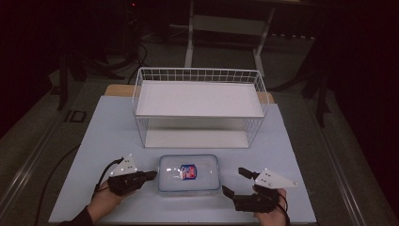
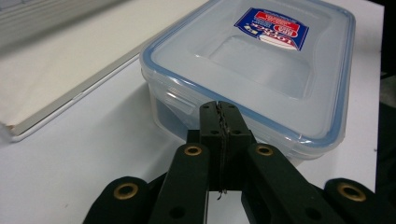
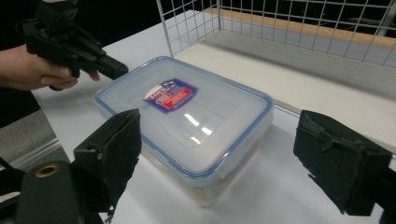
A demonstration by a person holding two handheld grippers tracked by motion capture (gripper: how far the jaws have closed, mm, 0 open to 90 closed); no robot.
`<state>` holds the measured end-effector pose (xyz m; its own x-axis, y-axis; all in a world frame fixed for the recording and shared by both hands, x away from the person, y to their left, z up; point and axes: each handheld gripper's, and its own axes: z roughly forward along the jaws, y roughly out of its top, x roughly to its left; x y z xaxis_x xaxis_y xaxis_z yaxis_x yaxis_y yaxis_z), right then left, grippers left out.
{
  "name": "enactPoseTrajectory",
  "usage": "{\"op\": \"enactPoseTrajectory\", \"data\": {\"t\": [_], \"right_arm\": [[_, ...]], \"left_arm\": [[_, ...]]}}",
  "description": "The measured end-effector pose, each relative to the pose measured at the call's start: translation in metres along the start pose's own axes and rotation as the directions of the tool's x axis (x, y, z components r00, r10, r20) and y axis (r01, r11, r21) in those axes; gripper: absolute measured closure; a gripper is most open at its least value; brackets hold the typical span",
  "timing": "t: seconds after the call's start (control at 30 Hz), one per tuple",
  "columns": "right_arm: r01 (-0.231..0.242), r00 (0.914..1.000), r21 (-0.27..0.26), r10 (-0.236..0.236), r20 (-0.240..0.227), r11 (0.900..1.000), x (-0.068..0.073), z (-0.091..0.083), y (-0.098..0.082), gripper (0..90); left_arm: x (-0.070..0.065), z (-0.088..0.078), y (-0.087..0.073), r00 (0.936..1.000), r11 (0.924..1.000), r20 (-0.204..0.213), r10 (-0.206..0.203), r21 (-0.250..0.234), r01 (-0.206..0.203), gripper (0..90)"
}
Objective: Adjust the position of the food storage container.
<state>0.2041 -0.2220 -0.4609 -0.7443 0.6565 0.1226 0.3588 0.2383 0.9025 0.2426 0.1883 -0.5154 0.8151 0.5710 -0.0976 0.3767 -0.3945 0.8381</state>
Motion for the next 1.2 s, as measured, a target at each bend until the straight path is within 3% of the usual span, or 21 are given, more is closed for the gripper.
{"op": "enactPoseTrajectory", "data": {"t": [0.37, 0.5, 0.7, 0.83, 0.93, 1.03, 1.13, 1.2], "right_arm": [[0.008, 0.9998, -0.007, -0.008, -0.016, 1.000, -0.003, 0.000, -0.001, 18.0], [0.008, 0.9998, -0.001, -0.008, -0.019, 1.000, -0.003, 0.000, -0.001, 18.8], [0.008, 0.9998, 0.010, -0.008, -0.020, 1.000, -0.003, 0.000, -0.002, 18.8], [0.011, 0.9998, 0.005, -0.011, -0.014, 1.000, -0.004, -0.002, -0.001, 18.8], [0.015, 0.9999, 0.003, -0.015, -0.007, 1.000, -0.005, -0.003, -0.001, 18.8], [0.015, 0.9999, 0.001, -0.015, -0.008, 1.000, -0.005, -0.004, -0.002, 18.8], [0.027, 0.9996, 0.001, -0.027, 0.004, 1.000, -0.004, -0.005, -0.002, 18.8], [0.039, 0.9991, -0.002, -0.039, 0.013, 0.999, -0.003, -0.006, -0.001, 18.8]], "left_arm": [[0.001, 0.019, 0.011, 0.9999, 0.9997, 0.009, 0.009, 0.024, -0.009, 88.8], [0.003, 0.027, 0.015, 0.9997, 0.9998, 0.018, 0.018, 0.012, -0.019, 88.7], [0.004, 0.034, 0.019, 0.9997, 0.9999, 0.023, 0.009, 0.006, -0.009, 88.7], [0.007, 0.032, 0.019, 0.9995, 0.9998, 0.026, -0.021, -0.007, 0.021, 87.4], [0.006, 0.025, 0.023, 0.9992, 0.9993, 0.033, -0.024, -0.026, 0.025, 71.8], [0.006, 0.017, 0.030, 0.9952, 0.9964, 0.071, -0.067, -0.047, 0.071, 50.3], [0.006, 0.014, 0.034, 0.9847, 0.9894, 0.121, -0.125, -0.058, 0.133, 27.6], [0.005, 0.014, 0.036, 0.9763, 0.9863, 0.154, -0.152, -0.040, 0.160, 13.6]]}}
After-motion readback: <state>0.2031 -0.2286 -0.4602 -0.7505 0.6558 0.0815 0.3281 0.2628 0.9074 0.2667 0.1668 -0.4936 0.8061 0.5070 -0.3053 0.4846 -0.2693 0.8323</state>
